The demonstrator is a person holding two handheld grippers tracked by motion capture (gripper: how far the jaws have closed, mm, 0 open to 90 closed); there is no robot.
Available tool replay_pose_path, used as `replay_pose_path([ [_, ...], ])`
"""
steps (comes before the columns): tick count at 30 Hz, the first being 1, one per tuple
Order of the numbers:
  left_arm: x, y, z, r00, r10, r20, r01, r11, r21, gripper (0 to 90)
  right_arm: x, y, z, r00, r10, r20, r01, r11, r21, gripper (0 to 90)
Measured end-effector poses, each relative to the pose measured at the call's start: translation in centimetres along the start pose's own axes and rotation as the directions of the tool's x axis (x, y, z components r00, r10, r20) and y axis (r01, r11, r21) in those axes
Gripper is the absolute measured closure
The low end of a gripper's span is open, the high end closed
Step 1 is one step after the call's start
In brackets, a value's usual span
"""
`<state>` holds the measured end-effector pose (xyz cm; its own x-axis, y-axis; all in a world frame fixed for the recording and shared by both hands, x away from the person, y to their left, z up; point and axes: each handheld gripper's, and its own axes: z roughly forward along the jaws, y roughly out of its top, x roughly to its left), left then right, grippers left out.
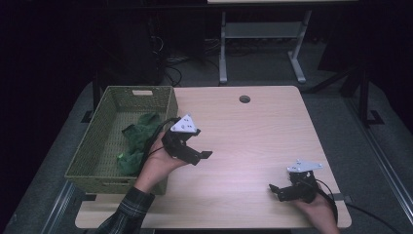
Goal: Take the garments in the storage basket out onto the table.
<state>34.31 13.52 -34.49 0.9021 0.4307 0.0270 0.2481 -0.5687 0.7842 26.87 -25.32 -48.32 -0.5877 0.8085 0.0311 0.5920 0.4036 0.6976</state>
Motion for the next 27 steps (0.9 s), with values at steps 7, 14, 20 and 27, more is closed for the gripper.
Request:
replay_pose_path([
  [7, 1.2, -0.5, -1.3, 0.9993, -0.029, -0.026, 0.029, 0.9995, 0.009, 13.8, 0.0, 0.0, 0.0, 1.0000, 0.000, 0.001, 0.000, 1.000, 0.000, 0.0],
  [14, 2.5, -1.1, -3.1, 0.9962, -0.041, -0.077, 0.043, 0.9986, 0.029, 13.8, 0.0, 0.0, 0.0, 1.0000, -0.003, 0.000, 0.003, 1.000, -0.001, 0.0],
  [20, 3.9, -1.9, -5.1, 0.9897, -0.069, -0.125, 0.072, 0.9972, 0.021, 14.1, 0.0, 0.0, 0.0, 1.0000, -0.002, 0.000, 0.002, 1.000, -0.002, 0.0],
  [27, 5.2, -3.0, -6.9, 0.9799, -0.106, -0.169, 0.110, 0.9938, 0.017, 14.3, 0.0, 0.0, 0.0, 1.0000, -0.001, 0.001, 0.001, 1.000, -0.002, 0.0],
])
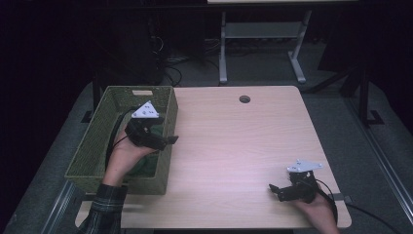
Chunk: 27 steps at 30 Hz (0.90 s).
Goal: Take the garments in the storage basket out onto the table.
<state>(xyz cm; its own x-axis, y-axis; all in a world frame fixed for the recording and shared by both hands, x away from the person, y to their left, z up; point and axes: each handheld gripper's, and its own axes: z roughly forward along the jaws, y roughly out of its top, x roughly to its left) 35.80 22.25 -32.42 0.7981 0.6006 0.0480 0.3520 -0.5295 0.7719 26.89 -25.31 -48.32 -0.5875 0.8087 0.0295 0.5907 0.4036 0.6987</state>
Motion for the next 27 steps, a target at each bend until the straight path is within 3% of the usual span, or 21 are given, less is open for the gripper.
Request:
replay_pose_path([
  [18, 3.1, -2.3, -2.9, 0.9944, -0.061, -0.086, 0.062, 0.9981, 0.006, 15.7, 0.0, 0.0, 0.0, 1.0000, 0.003, 0.000, -0.003, 1.000, 0.000, 0.0],
  [22, 3.6, -2.9, -3.2, 0.9925, -0.085, -0.088, 0.086, 0.9963, 0.002, 16.8, 0.0, 0.0, 0.0, 1.0000, 0.001, 0.001, -0.001, 1.000, 0.000, 0.0],
  [27, 4.5, -3.8, -3.4, 0.9904, -0.085, -0.110, 0.089, 0.9954, 0.036, 16.8, 0.0, 0.0, 0.0, 1.0000, 0.001, 0.001, -0.001, 1.000, 0.000, 0.0],
])
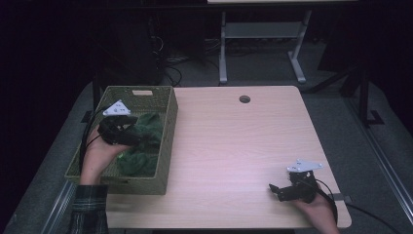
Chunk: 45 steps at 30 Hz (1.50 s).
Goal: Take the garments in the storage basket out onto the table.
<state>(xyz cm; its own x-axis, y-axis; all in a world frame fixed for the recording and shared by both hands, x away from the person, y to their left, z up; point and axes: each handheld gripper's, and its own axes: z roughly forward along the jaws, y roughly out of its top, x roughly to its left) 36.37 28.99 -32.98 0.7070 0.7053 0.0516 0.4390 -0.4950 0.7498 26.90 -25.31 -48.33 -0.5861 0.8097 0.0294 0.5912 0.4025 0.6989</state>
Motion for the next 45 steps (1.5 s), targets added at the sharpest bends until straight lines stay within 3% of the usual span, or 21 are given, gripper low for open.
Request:
replay_pose_path([
  [2, 0.1, -0.1, 0.0, 1.0000, -0.006, 0.001, 0.006, 1.0000, 0.002, 16.9, 0.0, 0.0, 0.0, 1.0000, 0.002, 0.000, -0.002, 1.000, 0.000, 0.0],
  [4, 0.3, -0.5, 0.0, 1.0000, 0.001, -0.007, -0.001, 0.9999, 0.013, 22.6, 0.0, 0.0, 0.0, 1.0000, 0.001, 0.000, -0.001, 1.000, 0.000, 0.0],
  [19, 1.5, -2.3, 1.1, 0.9985, -0.007, -0.055, 0.012, 0.9958, 0.091, 26.4, 0.0, 0.0, 0.0, 1.0000, 0.001, 0.000, -0.001, 1.000, 0.000, 0.0],
  [26, 2.2, -3.4, 2.1, 0.9977, -0.001, -0.068, 0.011, 0.9905, 0.137, 32.4, 0.0, 0.0, 0.0, 1.0000, 0.002, -0.001, -0.002, 1.000, 0.000, 0.0],
  [39, 3.1, -5.0, 3.7, 0.9962, -0.041, -0.076, 0.056, 0.9780, 0.201, 37.2, 0.0, 0.0, 0.0, 1.0000, 0.000, -0.001, 0.000, 1.000, 0.000, 0.0],
  [45, 3.2, -5.4, 4.4, 0.9969, -0.049, -0.061, 0.062, 0.9705, 0.233, 41.2, 0.0, 0.0, 0.0, 1.0000, 0.000, -0.001, 0.000, 1.000, 0.000, 0.0],
])
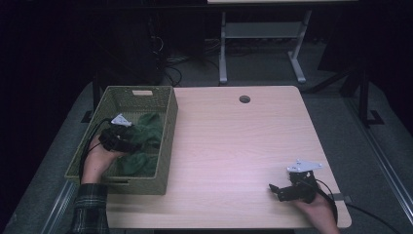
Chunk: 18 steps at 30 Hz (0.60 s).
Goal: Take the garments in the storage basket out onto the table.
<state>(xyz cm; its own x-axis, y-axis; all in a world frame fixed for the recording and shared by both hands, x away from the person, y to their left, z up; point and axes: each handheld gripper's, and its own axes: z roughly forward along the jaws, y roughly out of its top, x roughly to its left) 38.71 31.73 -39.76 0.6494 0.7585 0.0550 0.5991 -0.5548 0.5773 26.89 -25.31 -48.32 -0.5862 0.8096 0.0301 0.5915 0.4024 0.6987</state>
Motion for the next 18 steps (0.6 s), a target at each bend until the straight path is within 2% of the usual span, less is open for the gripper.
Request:
replay_pose_path([
  [4, 0.01, -0.10, 0.41, 1.0000, 0.006, 0.003, -0.006, 0.9995, 0.031, 44.9, 0.01, 0.00, 0.00, 1.0000, 0.002, 0.000, -0.002, 1.000, 0.000, 0.0],
  [7, 0.06, -0.23, 0.67, 0.9998, -0.005, 0.021, 0.004, 0.9986, 0.053, 52.5, 0.00, 0.00, 0.00, 1.0000, 0.000, 0.000, 0.000, 1.000, 0.000, 0.0],
  [10, 0.01, -0.31, 0.81, 0.9985, -0.014, 0.052, 0.011, 0.9979, 0.063, 65.9, 0.00, 0.00, 0.00, 1.0000, 0.000, 0.000, 0.000, 1.000, 0.000, 0.0],
  [11, -0.01, -0.32, 0.79, 0.9981, -0.020, 0.059, 0.016, 0.9976, 0.067, 72.3, 0.00, 0.00, 0.00, 1.0000, 0.000, 0.000, 0.000, 1.000, 0.000, 0.0],
  [14, 0.14, -0.24, 0.57, 0.9962, -0.049, 0.072, 0.044, 0.9963, 0.073, 79.2, 0.00, 0.00, 0.00, 1.0000, 0.000, 0.000, 0.000, 1.000, 0.000, 0.0],
  [18, 0.34, -0.09, -0.13, 0.9922, -0.087, 0.090, 0.083, 0.9954, 0.049, 81.8, 0.00, 0.00, 0.00, 1.0000, 0.000, 0.000, 0.000, 1.000, 0.000, 0.0],
])
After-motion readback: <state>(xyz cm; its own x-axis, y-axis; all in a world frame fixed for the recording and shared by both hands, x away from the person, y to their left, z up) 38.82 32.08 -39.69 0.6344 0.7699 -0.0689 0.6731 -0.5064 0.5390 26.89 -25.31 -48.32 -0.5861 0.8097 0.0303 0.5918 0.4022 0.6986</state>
